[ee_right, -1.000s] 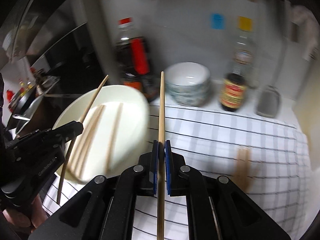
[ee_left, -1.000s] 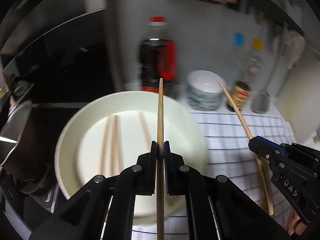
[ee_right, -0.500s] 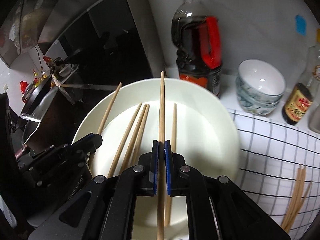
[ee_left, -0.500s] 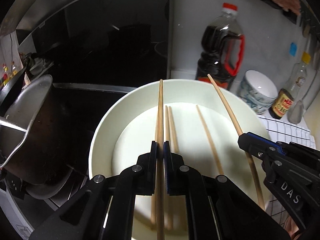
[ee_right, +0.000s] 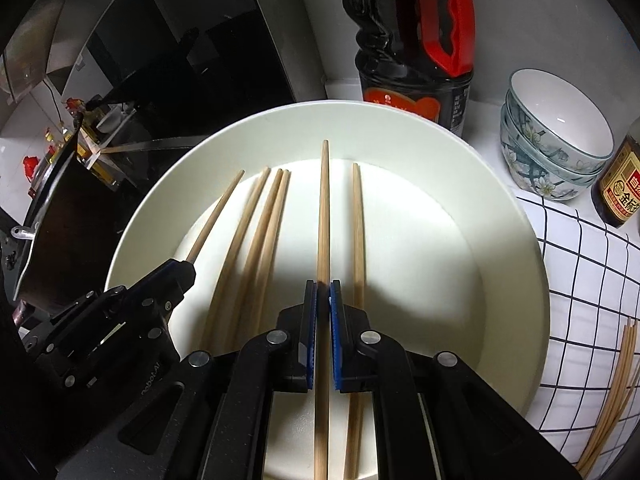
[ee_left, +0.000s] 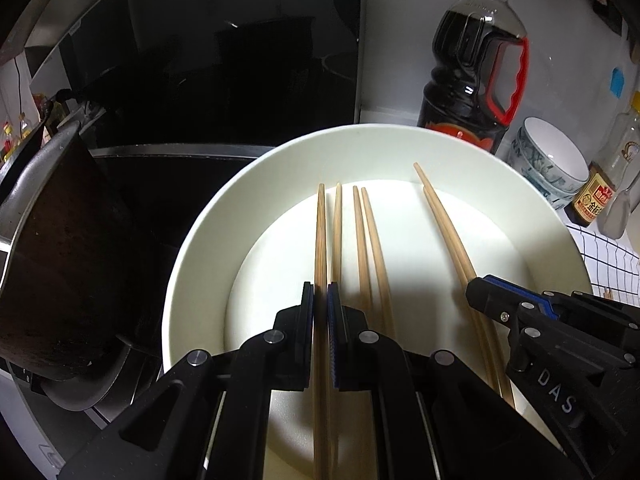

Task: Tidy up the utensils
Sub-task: 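Lower both chopsticks into the white bowl and open both tools, then move both open tools back to the chopstick pile on the cloth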

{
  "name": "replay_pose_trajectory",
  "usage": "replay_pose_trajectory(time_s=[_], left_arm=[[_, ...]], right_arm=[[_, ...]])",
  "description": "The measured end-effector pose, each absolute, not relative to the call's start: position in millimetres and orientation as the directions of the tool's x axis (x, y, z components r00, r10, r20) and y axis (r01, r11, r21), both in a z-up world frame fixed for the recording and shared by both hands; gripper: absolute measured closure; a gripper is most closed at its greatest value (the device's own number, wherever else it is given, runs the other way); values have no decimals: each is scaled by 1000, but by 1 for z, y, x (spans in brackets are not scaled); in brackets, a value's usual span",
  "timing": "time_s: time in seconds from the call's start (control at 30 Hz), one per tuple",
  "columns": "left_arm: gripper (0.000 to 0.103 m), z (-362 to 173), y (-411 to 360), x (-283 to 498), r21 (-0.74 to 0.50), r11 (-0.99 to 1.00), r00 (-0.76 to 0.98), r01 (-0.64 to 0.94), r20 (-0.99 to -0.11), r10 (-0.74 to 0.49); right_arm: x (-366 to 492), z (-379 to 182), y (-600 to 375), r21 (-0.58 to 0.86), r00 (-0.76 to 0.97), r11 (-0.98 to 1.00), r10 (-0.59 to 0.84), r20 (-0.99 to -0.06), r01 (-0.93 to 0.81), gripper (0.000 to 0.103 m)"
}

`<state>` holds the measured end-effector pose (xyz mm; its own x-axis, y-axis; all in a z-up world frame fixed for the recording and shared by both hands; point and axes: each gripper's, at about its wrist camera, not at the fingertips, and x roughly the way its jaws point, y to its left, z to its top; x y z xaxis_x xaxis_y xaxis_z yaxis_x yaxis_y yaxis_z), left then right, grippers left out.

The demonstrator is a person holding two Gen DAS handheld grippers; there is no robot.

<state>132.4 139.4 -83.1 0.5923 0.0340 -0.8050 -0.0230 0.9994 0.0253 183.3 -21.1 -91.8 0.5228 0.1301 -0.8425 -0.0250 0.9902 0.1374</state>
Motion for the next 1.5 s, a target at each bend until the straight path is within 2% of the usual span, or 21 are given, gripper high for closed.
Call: replay_pose_trajectory(time_s=[0.2,0.27,0.4,0.47,0.5,0.7,1.17,1.5], left_arm=[[92,-83,141,134,23,999,582,-40,-812,42],[79,-81,143,134,20,999,583,-47,-811,43],[60,-76,146,131,28,998,600,-62,-798,60],[45,-72,146,128,35,997,613,-68,-787,69],[44,-70,146,126,38,997,619,-70,-782,73],[44,-63,146,118,48,997,626,-62,-776,77],[38,-45,141,94,54,998,648,-44,-759,69],[37,-40,123,80,38,999,642,-2,-766,30]], right_arm=[[184,-93,-20,128,528,992,120,-841,-21,97],[183,-91,-22,130,536,991,119,-836,-16,95],[179,-86,-24,119,549,993,105,-829,-11,92],[177,-84,-27,121,550,993,106,-828,-9,92],[176,-84,-28,123,551,992,107,-828,-8,91],[165,-79,-31,120,560,993,104,-822,-7,85],[128,-57,-43,126,602,992,86,-794,25,78],[96,-50,-61,124,621,990,54,-782,70,76]])
